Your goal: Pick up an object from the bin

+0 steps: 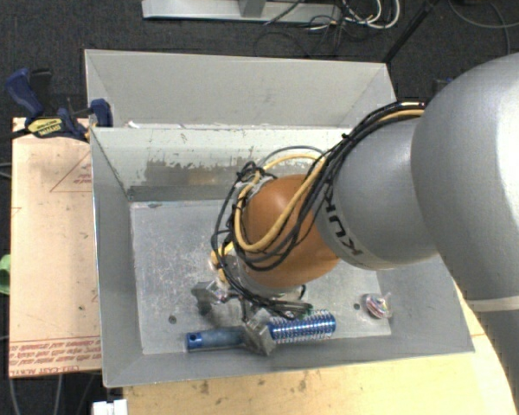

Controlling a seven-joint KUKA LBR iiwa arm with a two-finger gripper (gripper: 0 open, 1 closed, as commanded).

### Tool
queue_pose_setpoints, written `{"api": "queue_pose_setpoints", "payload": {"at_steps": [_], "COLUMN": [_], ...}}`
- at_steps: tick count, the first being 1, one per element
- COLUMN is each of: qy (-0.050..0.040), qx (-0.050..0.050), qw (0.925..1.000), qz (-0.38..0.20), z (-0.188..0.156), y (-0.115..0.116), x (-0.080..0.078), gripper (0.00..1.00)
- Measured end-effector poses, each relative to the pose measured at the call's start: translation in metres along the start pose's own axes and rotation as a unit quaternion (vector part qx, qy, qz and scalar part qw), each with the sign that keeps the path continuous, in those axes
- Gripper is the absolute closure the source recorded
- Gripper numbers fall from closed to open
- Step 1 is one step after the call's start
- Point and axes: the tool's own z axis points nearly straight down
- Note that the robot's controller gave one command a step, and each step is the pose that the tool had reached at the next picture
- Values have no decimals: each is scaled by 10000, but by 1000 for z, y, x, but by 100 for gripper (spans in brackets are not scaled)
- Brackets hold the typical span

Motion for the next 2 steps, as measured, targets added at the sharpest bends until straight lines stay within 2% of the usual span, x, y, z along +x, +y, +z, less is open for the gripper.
{"api": "queue_pose_setpoints", "payload": {"at_steps": [1,2], "qy": [-16,-58], "qx": [7,33], "qw": [9943,9968], "qz": [1063,797], "z": [-9,-1], "y": [-1,9], "x": [3,-8], "gripper": [0,0]}}
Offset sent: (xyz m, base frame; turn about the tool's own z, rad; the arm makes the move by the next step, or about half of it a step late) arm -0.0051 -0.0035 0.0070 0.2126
